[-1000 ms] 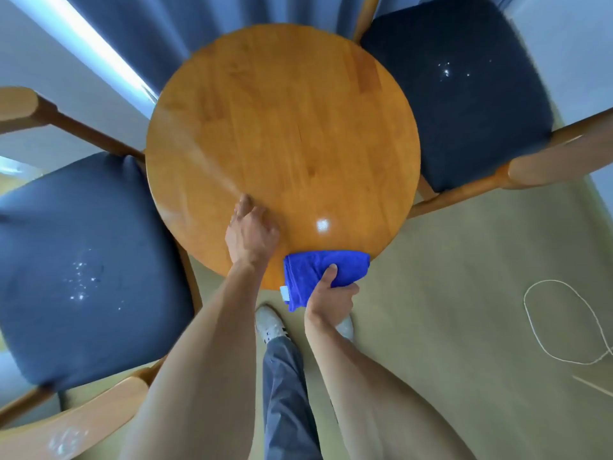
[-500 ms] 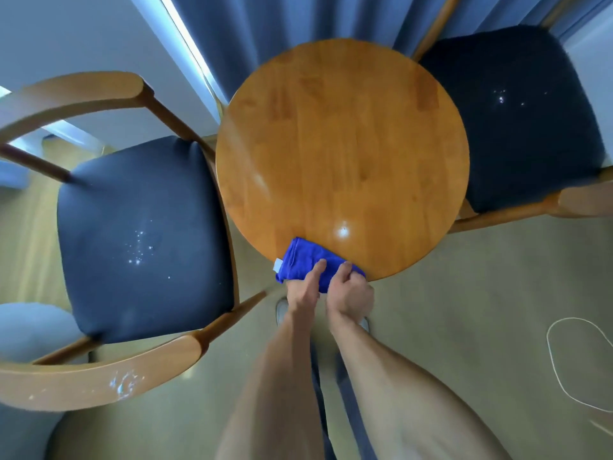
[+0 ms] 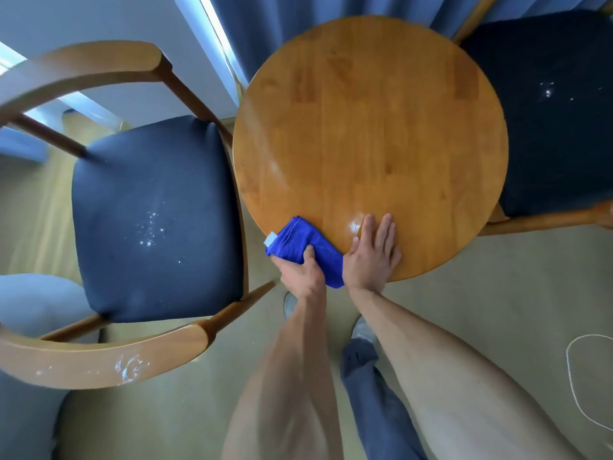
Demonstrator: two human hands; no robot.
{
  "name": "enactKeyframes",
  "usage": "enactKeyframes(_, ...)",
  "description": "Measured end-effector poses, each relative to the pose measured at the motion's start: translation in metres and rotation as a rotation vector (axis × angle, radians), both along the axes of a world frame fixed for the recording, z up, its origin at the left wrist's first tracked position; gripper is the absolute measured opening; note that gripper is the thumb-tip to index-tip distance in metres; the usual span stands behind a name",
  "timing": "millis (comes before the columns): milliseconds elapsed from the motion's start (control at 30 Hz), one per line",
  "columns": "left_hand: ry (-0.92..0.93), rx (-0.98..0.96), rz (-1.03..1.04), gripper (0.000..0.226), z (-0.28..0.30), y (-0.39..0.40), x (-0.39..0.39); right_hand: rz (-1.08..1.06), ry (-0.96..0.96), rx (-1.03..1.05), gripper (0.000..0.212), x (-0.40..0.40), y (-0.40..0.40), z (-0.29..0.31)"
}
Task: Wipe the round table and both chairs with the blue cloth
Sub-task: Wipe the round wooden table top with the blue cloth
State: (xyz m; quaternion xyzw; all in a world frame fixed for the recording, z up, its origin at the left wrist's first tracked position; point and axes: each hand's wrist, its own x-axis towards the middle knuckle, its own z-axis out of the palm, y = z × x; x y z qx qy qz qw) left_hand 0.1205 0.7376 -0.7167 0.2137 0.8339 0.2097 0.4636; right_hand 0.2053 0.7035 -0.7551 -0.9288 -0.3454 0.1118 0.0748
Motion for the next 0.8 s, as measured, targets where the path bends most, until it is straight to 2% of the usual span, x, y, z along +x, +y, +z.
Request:
enactKeyframes(133,0.102,0.041,-0.038,0.075,-0.008,0.029,-0.013,-0.028,0.005,-0.02,0.049,0.0,0.009,0.009)
enactKeyframes(233,0.256,0.066,-0.187,0.079,-0.015,0.067,-0.024,-0.136,0.027,0.018,0.044,0.008,0.042,0.018)
enactKeyframes(333,0.368,0.12,-0.327,0.076,-0.018,0.101,-0.034,-0.037,0.007,-0.003,0.051,0.018,0.065,0.012)
enactKeyframes(433,0.438,0.175,-0.399,0.072,-0.023,0.132,-0.038,-0.002,-0.006,-0.024,0.052,0.009,0.063,0.004)
enactKeyframes(633,0.569,0.223,-0.591,0.072,-0.024,0.207,-0.038,-0.092,-0.054,0.014,0.04,0.024,0.084,-0.002)
enactKeyframes(800,0.617,0.341,-0.768,0.067,-0.032,0.267,-0.023,-0.146,-0.046,0.017,0.045,0.02,0.095,-0.005)
